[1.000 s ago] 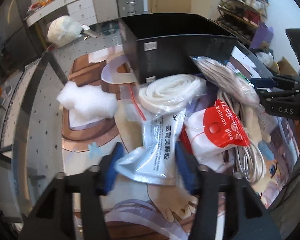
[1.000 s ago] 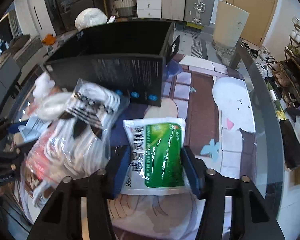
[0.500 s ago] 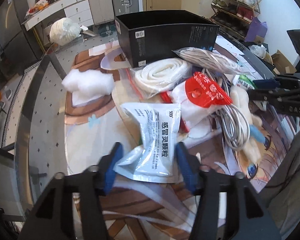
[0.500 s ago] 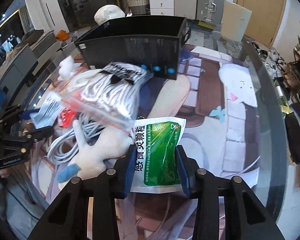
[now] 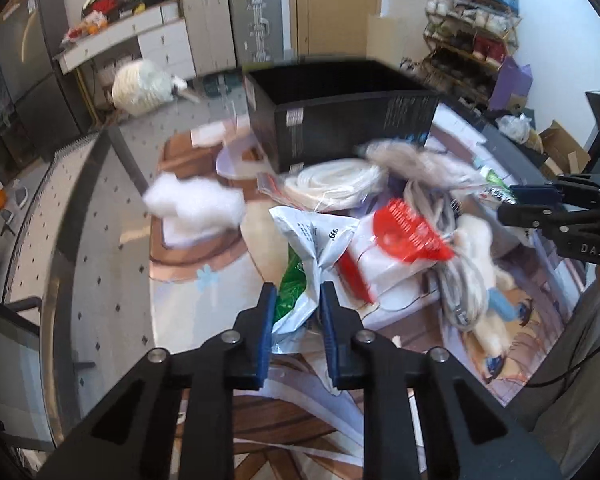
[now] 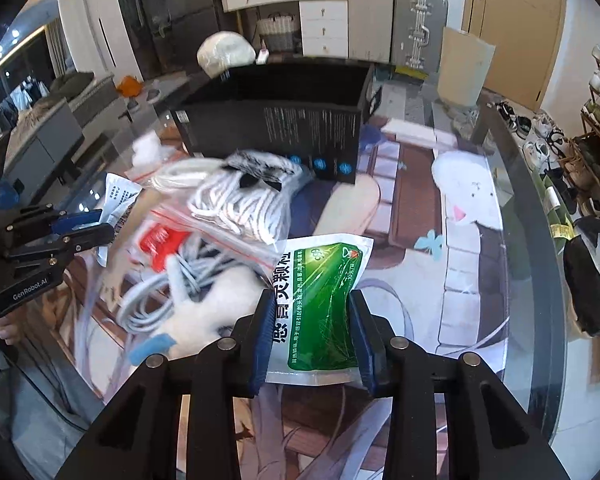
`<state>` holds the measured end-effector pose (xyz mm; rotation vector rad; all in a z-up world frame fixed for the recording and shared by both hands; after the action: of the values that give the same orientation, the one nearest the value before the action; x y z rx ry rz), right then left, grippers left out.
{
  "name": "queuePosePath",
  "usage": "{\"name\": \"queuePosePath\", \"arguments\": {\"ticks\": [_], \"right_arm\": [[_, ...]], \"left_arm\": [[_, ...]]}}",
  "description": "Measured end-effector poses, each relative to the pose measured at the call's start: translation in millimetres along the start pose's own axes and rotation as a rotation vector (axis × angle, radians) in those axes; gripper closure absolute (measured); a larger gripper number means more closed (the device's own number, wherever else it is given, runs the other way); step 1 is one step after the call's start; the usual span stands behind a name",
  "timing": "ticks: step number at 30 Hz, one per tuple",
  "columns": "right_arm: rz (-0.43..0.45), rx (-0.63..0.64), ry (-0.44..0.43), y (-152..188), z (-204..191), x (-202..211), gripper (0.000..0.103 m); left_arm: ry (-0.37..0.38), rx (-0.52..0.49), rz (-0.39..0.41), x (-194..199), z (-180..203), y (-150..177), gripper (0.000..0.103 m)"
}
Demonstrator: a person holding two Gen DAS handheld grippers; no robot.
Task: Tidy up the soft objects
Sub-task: 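Carry both sachets over the black box and open both grippers to drop them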
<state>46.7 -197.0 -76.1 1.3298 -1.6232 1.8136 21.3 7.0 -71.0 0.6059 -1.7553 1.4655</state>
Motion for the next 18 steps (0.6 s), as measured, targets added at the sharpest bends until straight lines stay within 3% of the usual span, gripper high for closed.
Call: {"name": "queuePosePath", "arguments": {"ticks": [10, 18], "right_arm": [[0.141, 0.009, -0.081, -4, -22, 24, 0.067], [0.384, 0.11, -0.038, -6, -49, 66, 0.067]], "left_arm": [[-0.011, -0.01, 0.164, 31, 5, -8, 0.084], [-0.06, -0.005, 0.376, 66, 11, -14, 0.084]]}}
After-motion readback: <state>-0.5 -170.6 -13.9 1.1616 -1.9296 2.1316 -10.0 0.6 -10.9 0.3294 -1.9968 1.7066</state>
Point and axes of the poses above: each gripper's, at about its wrist camera, not at the fingertips, and x roughly against the way its jaws point, z to its right, y to its underside, the point moved 1 cm from there along -x, roughly the way its jaws point, and after that the axes turned 4 degrees about -y, right-handed, at the moved point
